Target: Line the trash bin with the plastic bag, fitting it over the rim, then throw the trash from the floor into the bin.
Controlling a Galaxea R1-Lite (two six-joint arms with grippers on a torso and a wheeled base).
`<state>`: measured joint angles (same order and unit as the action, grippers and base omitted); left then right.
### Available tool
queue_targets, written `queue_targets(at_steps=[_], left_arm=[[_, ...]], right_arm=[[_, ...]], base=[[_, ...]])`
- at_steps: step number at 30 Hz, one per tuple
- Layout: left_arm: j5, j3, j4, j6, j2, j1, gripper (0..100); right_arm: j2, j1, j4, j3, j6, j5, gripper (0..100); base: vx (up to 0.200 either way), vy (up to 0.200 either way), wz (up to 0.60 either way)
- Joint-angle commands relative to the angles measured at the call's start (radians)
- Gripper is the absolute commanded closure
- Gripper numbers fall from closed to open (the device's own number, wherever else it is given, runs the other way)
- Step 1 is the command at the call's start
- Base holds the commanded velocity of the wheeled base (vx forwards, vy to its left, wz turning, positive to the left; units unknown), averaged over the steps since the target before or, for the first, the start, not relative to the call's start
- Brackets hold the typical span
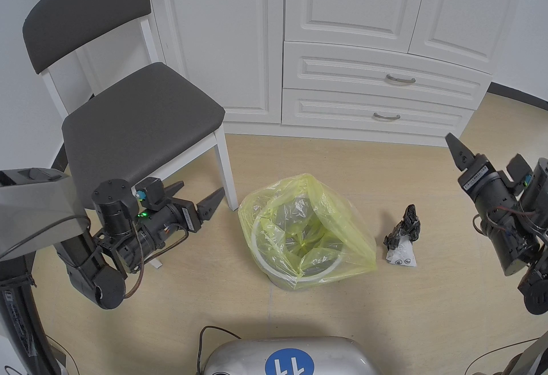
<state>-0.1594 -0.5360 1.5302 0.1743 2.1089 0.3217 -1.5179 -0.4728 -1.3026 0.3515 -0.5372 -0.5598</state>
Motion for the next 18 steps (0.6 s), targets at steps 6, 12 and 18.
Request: queue_targets(at_steps=[6, 12, 18], left_arm=[[-0.003, 0.103, 0.001, 0.037, -0.13, -0.082, 0], [-0.003, 0.148, 0.001, 0.054, -0.195, -0.092, 0], [-0.005, 0.133, 0.001, 0.054, -0.195, -0.096, 0]], right_arm=[[0.087, -0.05, -0.096, -0.206, -0.109, -0.134, 0], [0.076, -0.069, -0.202, -0.282, -0.142, -0.138, 0], [0.042, -0.095, -0.205, -0.281, -0.144, -0.146, 0]], base=[[0.0, 0.0, 0.0], [0.0, 0.0, 0.0], [0.0, 0.0, 0.0]])
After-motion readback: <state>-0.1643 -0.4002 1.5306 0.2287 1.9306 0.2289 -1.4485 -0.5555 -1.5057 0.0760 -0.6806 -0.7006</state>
